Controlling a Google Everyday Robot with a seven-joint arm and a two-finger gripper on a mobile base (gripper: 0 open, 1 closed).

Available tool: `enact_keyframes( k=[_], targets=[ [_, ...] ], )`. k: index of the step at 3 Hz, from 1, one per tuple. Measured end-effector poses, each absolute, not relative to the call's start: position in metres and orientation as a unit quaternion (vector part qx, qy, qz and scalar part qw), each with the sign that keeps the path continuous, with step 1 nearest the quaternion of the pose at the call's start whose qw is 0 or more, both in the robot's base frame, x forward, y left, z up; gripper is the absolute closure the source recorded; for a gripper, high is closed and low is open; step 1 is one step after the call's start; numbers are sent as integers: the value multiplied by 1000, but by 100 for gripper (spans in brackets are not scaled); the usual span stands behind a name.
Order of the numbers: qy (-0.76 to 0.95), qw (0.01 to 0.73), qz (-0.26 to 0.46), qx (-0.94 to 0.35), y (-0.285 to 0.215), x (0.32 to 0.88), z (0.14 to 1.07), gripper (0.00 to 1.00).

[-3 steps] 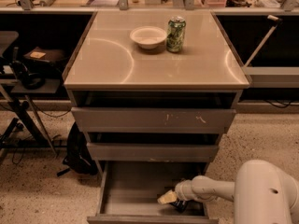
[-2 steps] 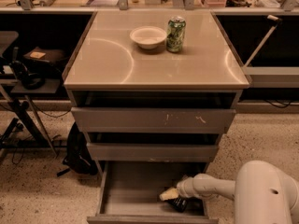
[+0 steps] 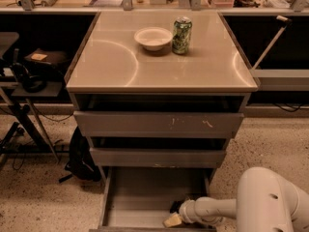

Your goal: Pick rxbar blueberry from bottom drawer and place on counter

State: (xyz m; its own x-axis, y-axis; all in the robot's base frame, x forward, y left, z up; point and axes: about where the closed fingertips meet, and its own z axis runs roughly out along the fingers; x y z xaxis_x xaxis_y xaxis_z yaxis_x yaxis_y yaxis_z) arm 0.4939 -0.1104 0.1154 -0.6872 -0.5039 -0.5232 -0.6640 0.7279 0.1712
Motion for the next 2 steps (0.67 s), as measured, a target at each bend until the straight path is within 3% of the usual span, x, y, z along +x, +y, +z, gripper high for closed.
enact_keyframes(
  k=[2],
  targets=[
    [901, 227, 176, -324, -110, 494, 115, 42]
  ],
)
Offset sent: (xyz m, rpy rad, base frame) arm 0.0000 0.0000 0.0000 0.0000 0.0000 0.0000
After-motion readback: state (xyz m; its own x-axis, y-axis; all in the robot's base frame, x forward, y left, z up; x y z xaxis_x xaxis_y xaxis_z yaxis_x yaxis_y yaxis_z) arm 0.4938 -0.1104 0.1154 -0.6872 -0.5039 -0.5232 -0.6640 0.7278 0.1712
